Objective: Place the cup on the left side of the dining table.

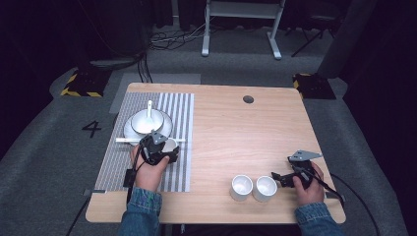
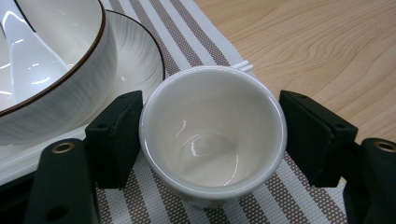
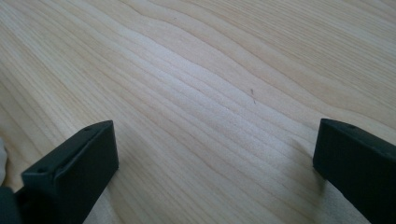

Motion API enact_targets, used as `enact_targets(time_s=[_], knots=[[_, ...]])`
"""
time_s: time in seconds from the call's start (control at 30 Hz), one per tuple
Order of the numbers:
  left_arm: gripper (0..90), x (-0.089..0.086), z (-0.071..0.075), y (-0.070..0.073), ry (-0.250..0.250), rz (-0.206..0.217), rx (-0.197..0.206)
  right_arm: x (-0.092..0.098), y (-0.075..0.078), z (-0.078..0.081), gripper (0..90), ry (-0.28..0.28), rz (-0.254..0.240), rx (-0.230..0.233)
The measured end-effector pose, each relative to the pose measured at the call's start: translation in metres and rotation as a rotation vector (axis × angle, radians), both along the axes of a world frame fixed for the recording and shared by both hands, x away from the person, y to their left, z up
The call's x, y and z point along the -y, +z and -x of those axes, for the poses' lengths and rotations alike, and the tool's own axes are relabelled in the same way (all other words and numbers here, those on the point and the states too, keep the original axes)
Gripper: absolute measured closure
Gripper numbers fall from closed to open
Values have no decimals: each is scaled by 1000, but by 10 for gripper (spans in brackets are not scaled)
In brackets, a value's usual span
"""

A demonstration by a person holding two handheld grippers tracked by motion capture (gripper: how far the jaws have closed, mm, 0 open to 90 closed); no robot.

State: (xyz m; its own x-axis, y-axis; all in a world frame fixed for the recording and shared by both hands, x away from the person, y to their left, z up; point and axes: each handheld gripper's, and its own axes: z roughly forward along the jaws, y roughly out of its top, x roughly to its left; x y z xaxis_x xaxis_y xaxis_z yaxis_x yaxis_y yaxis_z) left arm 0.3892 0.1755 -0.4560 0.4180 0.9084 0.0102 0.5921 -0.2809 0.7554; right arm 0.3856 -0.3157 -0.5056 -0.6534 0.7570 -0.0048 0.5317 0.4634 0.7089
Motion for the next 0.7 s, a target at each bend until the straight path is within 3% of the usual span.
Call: enact_targets(time_s=[0.33, 0.7], knots=[[237, -3, 12, 5, -3, -3, 14, 0, 0, 0, 3, 0, 0, 0], [237, -8, 40, 13, -34, 19, 34, 0, 0, 0, 3, 0, 0, 0]])
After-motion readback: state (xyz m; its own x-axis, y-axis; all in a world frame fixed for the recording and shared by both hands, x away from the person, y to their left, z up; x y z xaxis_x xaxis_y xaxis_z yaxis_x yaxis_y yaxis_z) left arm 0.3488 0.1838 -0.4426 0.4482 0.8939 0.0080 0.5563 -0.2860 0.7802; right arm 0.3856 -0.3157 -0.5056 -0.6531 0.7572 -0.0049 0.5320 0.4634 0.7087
